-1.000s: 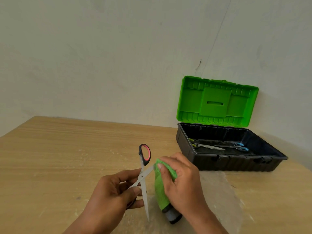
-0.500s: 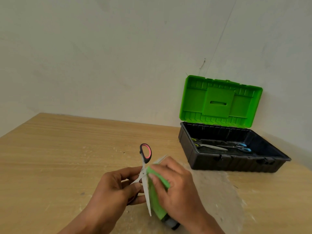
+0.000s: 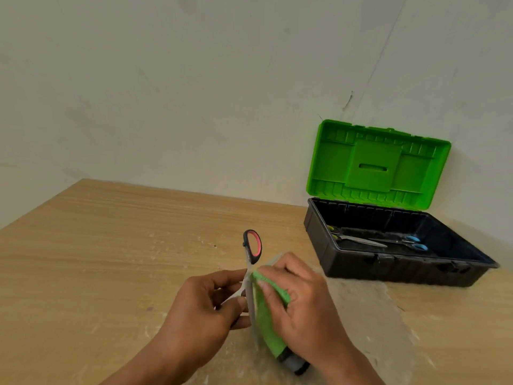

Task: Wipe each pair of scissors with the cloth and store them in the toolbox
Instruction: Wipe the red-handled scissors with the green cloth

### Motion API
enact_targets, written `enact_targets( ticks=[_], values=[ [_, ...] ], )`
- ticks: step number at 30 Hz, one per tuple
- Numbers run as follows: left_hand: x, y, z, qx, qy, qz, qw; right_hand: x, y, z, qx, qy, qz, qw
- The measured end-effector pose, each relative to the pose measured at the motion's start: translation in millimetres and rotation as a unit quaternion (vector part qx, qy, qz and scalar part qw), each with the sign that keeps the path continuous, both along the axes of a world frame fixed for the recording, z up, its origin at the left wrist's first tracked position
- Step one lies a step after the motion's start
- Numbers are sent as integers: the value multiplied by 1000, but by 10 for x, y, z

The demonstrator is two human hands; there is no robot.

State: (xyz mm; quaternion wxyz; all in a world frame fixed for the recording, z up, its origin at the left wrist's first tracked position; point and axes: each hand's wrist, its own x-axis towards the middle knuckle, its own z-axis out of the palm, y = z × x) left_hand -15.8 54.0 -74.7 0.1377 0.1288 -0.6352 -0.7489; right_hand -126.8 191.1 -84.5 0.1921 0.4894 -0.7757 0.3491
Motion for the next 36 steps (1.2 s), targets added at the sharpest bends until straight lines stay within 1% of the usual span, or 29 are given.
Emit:
enact_targets(
  ticks=[2,3,5,7,9,11,15,18,22,25,27,29,33,36],
  values=[
    [1,-9,-14,-36,-6,8,999,65,0,12,31,-8,30,999],
    [-3,-18,-25,-58,-7,13,998,39,0,25,24,-8,15,1000],
    [-15,-20,-57,-121,-5,28,992,-37,14,52,-21,-9,-48,999],
    [-14,-11,-99,-217,7,60,974,-17,18,77,-41,-14,-70,997],
    [6,-6,-99,-301,23,87,949,103,-16,81,-21,-13,-37,999],
    [20,-7,-82,-345,36,106,932,155,-45,80,-4,-17,-6,1000],
    [18,6,-91,-398,44,123,908,69,-37,78,-19,-4,-38,999],
    [34,-2,-104,-397,54,122,908,123,-34,50,9,12,-1,1000],
    [34,-9,-83,-362,35,121,924,126,-42,54,2,20,-4,1000],
    [34,-5,-79,-336,29,105,935,162,-42,51,30,37,27,999],
    [25,-11,-79,-324,21,103,940,121,-22,60,33,32,15,999],
    [20,-15,-86,-331,22,104,937,96,-12,66,27,35,-7,999],
    [34,-4,-82,-356,35,109,927,168,-26,57,60,61,24,996],
    [25,2,-56,-368,34,111,923,138,-32,61,52,55,1,997]
  ],
)
